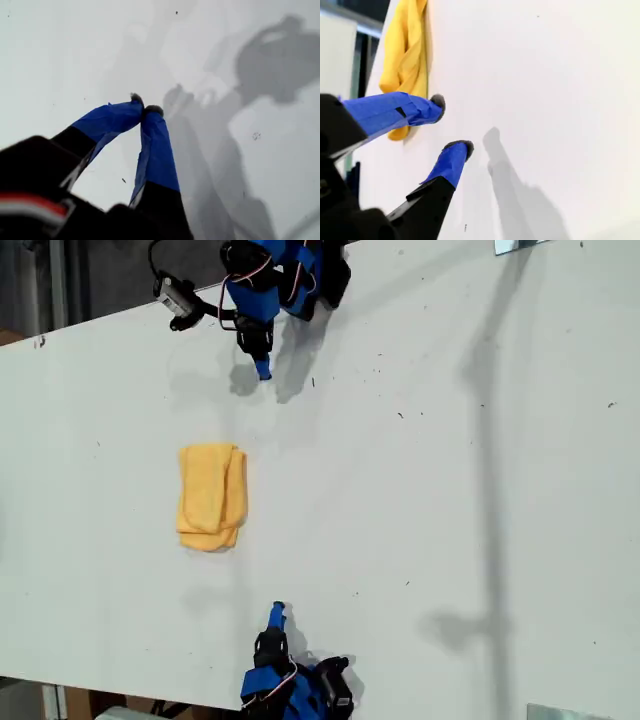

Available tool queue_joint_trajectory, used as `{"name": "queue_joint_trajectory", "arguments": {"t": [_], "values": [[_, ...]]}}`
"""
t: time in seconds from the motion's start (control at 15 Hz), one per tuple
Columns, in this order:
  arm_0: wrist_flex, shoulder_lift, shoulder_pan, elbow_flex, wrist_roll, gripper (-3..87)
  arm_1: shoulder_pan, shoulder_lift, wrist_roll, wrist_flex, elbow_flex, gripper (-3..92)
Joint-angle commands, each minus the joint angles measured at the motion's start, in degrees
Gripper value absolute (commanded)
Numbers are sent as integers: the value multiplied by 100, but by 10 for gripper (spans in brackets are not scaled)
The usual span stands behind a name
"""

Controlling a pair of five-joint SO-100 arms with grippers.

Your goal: Grasp corners of a square towel and fold twice.

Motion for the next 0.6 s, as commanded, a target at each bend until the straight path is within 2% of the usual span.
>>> {"name": "queue_joint_trajectory", "arguments": {"t": [0.0, 0.07, 0.13, 0.53], "values": [[62, 53, 97, 26, -1063, 105, 141, -70, 185, 35, -44, 0], [62, 53, 79, 26, -545, 104, 132, -70, 185, 18, -44, 0], [53, 53, 97, 26, -439, 104, 123, -70, 211, -9, -44, 0], [53, 53, 79, 26, -448, 104, 105, -70, 220, -97, -26, 0]]}}
